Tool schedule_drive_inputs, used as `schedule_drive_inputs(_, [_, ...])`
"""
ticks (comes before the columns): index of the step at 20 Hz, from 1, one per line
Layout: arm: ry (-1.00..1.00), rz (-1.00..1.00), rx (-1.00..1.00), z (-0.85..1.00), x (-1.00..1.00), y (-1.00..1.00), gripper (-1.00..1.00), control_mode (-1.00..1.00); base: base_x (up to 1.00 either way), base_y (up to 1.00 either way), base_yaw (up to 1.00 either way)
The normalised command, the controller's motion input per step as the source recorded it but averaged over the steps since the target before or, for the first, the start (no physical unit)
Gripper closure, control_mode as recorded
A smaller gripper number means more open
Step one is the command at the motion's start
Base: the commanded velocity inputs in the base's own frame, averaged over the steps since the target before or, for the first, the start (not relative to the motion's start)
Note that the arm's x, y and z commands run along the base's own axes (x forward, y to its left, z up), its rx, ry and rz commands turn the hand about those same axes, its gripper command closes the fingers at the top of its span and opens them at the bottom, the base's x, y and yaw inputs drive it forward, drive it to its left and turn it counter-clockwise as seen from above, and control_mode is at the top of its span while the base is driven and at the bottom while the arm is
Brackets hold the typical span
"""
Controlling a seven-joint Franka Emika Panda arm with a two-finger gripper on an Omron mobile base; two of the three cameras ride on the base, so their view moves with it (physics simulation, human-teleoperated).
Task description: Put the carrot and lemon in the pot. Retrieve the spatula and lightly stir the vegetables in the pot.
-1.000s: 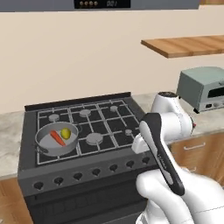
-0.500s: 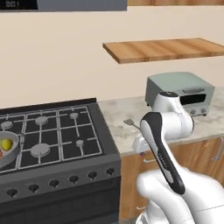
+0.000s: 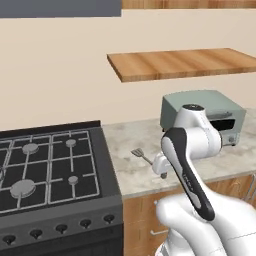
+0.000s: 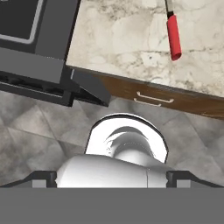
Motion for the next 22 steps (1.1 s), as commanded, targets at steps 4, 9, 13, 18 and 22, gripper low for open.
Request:
schedule_drive_inputs(4, [0.00, 0.00, 0.00, 0.00, 0.00, 0.00, -1.00, 1.00, -0.29, -0.67, 0.00])
schedule_drive_inputs(9, [0.00, 0.00, 0.00, 0.00, 0.00, 0.00, -1.00, 1.00, 0.11, -0.34, -0.01])
schedule_drive_inputs(13, [0.00, 0.00, 0.00, 0.00, 0.00, 0.00, -1.00, 1.00, 0.66, 0.08, -0.03])
schedule_drive_inputs(18, [0.00, 0.00, 0.00, 0.00, 0.00, 0.00, -1.00, 1.00, 0.21, 0.11, -0.01])
schedule_drive_inputs(22, [0.00, 0.00, 0.00, 0.00, 0.00, 0.00, -1.00, 1.00, 0.00, 0.00, 0.00])
